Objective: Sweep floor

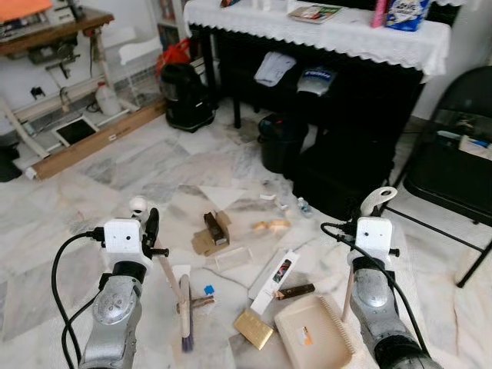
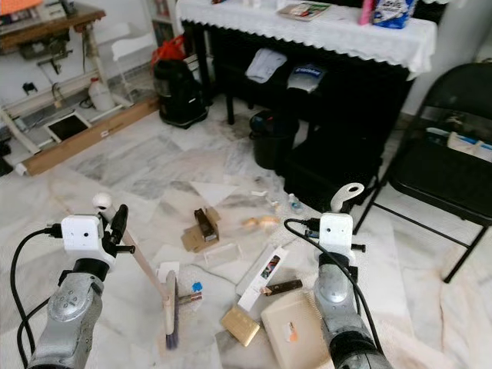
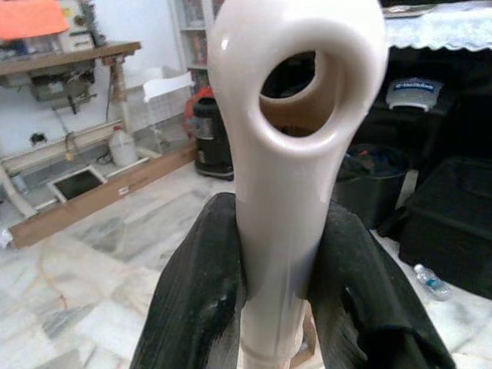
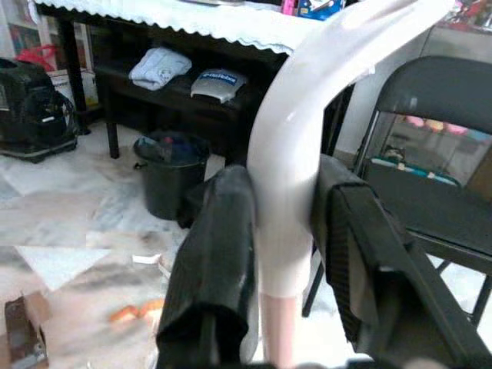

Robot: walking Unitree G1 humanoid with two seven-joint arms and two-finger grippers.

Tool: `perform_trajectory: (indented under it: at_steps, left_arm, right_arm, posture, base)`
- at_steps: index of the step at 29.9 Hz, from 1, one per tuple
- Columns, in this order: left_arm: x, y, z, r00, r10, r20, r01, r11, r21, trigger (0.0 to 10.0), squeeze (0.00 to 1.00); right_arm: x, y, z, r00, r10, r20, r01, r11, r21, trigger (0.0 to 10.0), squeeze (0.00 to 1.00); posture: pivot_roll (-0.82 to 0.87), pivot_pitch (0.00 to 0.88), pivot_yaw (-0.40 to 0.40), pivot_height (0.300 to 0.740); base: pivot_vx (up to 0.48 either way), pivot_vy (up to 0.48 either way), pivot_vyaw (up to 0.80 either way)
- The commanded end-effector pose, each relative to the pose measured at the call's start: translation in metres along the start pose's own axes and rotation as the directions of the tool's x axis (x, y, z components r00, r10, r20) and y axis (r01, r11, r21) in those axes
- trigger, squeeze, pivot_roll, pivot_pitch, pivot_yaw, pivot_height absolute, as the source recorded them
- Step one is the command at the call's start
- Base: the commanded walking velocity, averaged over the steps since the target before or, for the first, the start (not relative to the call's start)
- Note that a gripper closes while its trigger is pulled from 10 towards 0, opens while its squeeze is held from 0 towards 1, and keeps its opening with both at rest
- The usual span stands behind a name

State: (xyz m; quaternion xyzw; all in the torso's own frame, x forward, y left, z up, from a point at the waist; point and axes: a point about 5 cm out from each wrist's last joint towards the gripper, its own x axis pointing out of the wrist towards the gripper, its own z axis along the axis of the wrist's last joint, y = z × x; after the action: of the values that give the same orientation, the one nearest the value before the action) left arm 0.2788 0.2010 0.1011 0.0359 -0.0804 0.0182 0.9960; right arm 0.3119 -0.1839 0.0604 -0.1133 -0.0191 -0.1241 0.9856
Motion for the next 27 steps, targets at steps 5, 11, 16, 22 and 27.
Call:
perform_trajectory:
  at_steps: [5,11,16,22,27]
  left_arm:
    - [0.002,-0.005,0.008,0.998,-0.021,0.051,0.021,1.0,-0.003,10.0,0.0]
    - [0.002,-0.005,0.009,0.998,-0.02,0.053,0.021,1.0,-0.002,10.0,0.0]
    - [0.0,-0.006,0.01,0.998,-0.031,0.057,0.032,0.999,-0.009,10.0,0.0]
    - [-0.003,-0.006,0.011,0.997,-0.057,0.051,0.058,0.998,-0.019,10.0,0.0]
    - [-0.006,-0.008,0.011,0.995,-0.1,0.028,0.1,0.995,-0.023,10.0,0.0]
  right_arm:
    - [0.0,-0.002,0.001,1.0,-0.001,0.018,0.001,1.0,-0.002,10.0,0.0]
    - [-0.002,-0.003,-0.002,1.0,0.003,0.009,-0.002,1.0,-0.007,10.0,0.0]
    - [-0.006,-0.005,-0.006,1.0,0.0,-0.002,0.0,1.0,-0.013,10.0,0.0]
    - [-0.013,-0.003,-0.015,1.0,0.005,-0.03,-0.006,1.0,-0.024,10.0,0.0]
    - [-0.016,-0.003,-0.019,0.999,0.013,-0.044,-0.015,0.999,-0.036,10.0,0.0]
  posture:
    - [-0.03,0.015,0.057,0.74]
    - [-0.03,0.026,0.056,0.74]
    - [-0.02,0.039,0.058,0.74]
    - [-0.01,0.058,0.064,0.74]
    - [0.0,0.072,0.067,0.74]
  base:
    - [0.0,0.0,0.0]
    - [0.0,0.0,0.0]
    - [0.0,0.0,0.0]
    - [0.0,0.0,0.0]
    - [0.0,0.0,0.0]
